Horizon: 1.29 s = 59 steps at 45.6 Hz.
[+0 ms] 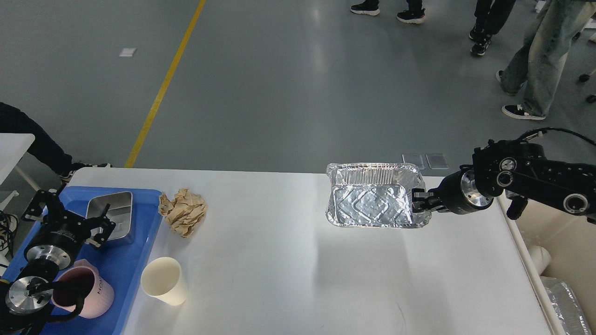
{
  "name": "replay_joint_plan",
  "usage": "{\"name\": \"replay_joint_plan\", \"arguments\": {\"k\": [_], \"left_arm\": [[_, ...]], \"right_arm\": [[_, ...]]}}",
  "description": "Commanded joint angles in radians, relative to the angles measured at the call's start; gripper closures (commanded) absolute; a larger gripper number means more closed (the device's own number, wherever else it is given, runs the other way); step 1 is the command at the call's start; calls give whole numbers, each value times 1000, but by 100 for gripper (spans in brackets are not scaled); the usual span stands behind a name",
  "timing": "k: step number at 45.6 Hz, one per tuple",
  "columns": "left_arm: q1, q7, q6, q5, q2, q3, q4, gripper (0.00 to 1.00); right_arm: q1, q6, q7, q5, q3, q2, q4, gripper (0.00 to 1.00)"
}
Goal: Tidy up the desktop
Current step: 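Hold the foil tray raised with the right gripper while the left arm repositions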
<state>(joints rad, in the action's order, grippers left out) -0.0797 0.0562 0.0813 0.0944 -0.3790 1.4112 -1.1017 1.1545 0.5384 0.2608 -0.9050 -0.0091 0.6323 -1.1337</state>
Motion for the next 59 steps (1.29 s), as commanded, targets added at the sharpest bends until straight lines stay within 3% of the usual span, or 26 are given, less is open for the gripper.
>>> {"name": "replay_joint_plan", "arguments": {"k": [1,7,12,33,43,59], "left_arm": [[3,53,-70,122,-32,11,-36,3],[20,126,-127,157,-92,-12,-132,3],[14,120,-166,165,-220,-130,-161,3],[15,105,-138,168,-673,-451,-308,3],[14,114,-141,174,-779,-480,-307,3],[8,109,-135,165,-775,-426,-277,3]], "right_arm": [[-4,2,0,0,0,0,0,100],[-9,2,0,0,0,0,0,100],[-10,0,1,0,0,3,0,100],[-7,2,5,-2,0,10,-1,100],[-7,2,5,-2,0,17,-1,100],[-9,2,5,-2,0,30,-9,100]]}}
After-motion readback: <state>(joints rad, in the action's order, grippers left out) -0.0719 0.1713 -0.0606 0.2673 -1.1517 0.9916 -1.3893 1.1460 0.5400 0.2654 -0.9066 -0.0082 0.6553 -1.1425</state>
